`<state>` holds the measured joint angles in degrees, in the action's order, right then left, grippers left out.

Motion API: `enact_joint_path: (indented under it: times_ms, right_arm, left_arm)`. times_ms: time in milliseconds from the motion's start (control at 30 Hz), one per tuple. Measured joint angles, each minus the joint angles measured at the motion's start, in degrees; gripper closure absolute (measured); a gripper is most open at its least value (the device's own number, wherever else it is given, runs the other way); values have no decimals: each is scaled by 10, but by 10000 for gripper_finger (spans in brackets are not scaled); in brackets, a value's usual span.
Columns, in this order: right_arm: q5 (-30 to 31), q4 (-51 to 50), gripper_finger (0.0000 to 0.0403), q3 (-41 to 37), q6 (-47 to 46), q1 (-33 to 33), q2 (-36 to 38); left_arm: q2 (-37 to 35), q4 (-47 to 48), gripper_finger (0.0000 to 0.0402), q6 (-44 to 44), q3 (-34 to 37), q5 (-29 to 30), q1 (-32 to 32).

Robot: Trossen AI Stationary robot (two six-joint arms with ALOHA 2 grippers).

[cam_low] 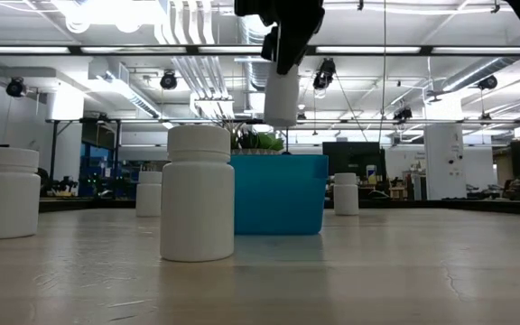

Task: Pick and place pill bottles into a basket
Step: Put the white medicine bottle into the blue bin

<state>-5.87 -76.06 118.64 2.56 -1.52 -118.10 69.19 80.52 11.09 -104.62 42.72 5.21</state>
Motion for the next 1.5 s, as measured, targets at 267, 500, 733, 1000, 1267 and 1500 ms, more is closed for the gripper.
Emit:
enact_joint_path:
  times_ms: [267,500,733,1000,1267,1500]
  right_arm:
    - [0,44,254,-54,-7,-5,0]
    - [3,81,254,-90,-9,-8,0]
    - [3,128,254,-136,-26,-12,0]
    - [-5,148,254,-131,-27,-11,3]
    - [-6,150,254,-122,-31,-10,4]
    - [-6,152,254,-128,-37,-9,3]
  left_arm:
    - [1,1,183,0,0,0,0]
    - [1,1,183,2,0,0,0]
    - [2,0,183,5,0,0,0]
    - [8,-1,183,-1,0,0,0]
    - [6,-1,183,-10,0,0,0]
    - [1,-2,183,-9,0,0,0]
